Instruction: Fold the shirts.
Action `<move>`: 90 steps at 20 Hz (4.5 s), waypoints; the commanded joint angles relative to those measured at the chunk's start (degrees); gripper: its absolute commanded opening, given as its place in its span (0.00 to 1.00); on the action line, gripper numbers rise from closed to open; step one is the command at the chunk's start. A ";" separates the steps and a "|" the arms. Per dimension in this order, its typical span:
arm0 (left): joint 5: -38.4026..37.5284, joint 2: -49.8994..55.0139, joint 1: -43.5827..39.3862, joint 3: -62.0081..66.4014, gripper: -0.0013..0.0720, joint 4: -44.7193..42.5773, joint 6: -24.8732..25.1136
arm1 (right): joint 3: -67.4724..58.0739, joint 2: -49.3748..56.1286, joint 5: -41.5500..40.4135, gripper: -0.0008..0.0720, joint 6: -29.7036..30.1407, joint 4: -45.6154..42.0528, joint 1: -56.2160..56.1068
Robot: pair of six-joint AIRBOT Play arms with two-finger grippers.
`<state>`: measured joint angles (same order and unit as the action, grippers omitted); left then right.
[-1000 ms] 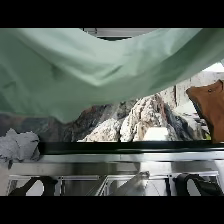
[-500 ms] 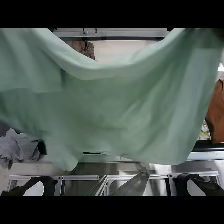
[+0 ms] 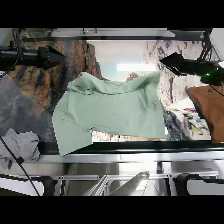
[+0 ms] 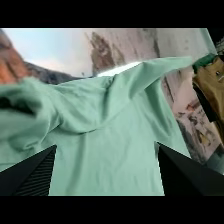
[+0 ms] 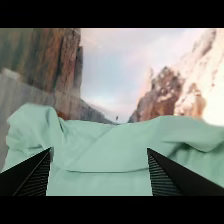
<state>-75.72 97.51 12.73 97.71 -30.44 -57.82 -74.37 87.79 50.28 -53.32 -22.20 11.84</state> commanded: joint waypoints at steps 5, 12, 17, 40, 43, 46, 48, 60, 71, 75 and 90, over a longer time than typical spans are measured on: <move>-13.18 -1.20 14.38 -3.34 0.96 -16.59 -9.92 | 0.04 2.14 19.67 0.03 -0.85 2.75 8.09; -8.92 -3.63 12.63 -25.83 0.96 -29.81 -9.66 | 12.02 -1.11 39.82 0.03 -0.74 0.57 8.09; -2.34 -3.65 12.02 -31.10 0.96 -30.95 -8.74 | 24.20 -9.16 35.15 0.03 3.69 0.59 8.09; -9.86 0.33 8.13 -28.87 0.05 -27.96 -3.10 | 42.03 -17.59 24.50 0.93 4.07 1.16 15.87; -10.01 0.35 8.94 -28.87 0.05 -27.91 -3.10 | 42.01 -16.55 24.96 0.92 4.00 2.82 15.87; -9.84 0.35 8.96 -28.87 0.05 -27.93 -3.10 | 41.59 -16.52 24.92 0.30 3.61 2.43 16.11; -9.86 0.35 8.50 -28.87 0.05 -27.96 -3.10 | 39.65 -16.52 24.35 0.14 3.54 -1.92 17.77; -9.88 0.35 8.55 -28.89 0.05 -27.93 -3.13 | 40.96 -11.67 16.72 0.52 -6.08 -24.94 16.39; -11.10 0.35 8.61 -28.87 0.05 -27.96 -3.10 | 39.47 -7.02 16.94 0.50 0.22 -15.06 9.64; -11.15 0.35 8.61 -28.87 0.05 -27.96 -3.10 | 39.47 -7.04 21.11 0.50 2.62 -15.13 13.60; -11.19 0.35 8.59 -28.87 0.05 -27.93 -3.13 | 46.36 -7.06 18.97 0.50 5.60 -10.49 17.00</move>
<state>-86.87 97.89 21.28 68.77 -58.39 -60.95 -28.18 80.68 70.48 -49.30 -35.88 28.86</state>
